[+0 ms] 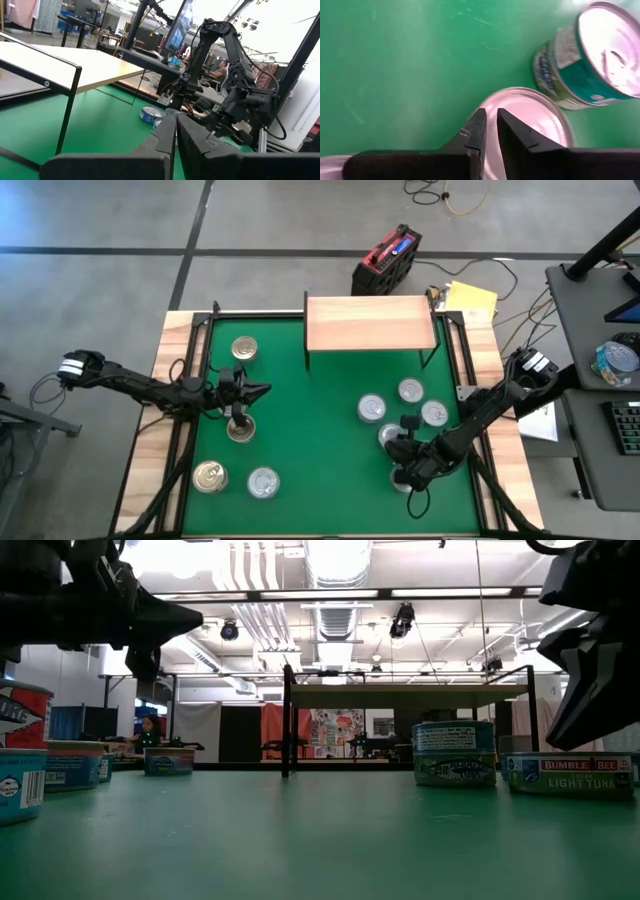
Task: Stack canned seafood by type on shelf
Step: Put the green tuna can on the shelf
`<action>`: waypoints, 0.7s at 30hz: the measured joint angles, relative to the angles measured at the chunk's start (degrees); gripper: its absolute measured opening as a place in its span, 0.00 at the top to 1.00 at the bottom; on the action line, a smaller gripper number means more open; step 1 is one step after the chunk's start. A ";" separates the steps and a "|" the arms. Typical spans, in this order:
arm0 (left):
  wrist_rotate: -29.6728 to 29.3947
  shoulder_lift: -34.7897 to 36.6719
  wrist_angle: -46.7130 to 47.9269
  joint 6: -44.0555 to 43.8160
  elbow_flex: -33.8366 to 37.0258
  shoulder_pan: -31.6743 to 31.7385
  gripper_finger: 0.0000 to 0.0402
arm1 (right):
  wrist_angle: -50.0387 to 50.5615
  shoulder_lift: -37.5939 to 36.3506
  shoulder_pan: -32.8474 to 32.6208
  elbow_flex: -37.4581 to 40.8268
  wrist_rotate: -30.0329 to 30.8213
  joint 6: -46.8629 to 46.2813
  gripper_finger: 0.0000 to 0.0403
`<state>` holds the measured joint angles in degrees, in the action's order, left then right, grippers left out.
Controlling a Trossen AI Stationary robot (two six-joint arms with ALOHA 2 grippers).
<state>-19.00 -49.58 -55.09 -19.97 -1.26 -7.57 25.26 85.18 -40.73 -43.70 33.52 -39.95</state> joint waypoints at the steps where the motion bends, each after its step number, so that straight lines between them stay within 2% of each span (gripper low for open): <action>1: 0.00 0.00 0.04 0.00 0.00 0.00 1.00 | -0.71 0.18 0.00 0.00 -0.46 -0.02 0.91; 5: 0.00 -0.25 0.04 0.00 0.00 0.00 1.00 | -3.28 0.48 0.15 -0.02 -1.62 -0.04 0.91; 13: 0.00 -0.65 -0.10 0.00 0.00 0.00 1.00 | -2.19 -0.10 0.15 -2.81 0.71 2.19 0.91; 17: 0.00 -0.70 -0.34 -0.01 0.00 0.00 1.00 | 1.64 0.21 1.09 -3.36 2.00 -1.09 0.91; 21: 0.02 -0.72 -0.35 -0.02 0.00 0.00 1.00 | 1.99 1.23 1.79 -2.28 -0.42 -3.88 0.91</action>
<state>-18.98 -50.30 -55.44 -19.99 -1.26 -7.57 27.25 86.41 -38.95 -45.98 33.10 -43.83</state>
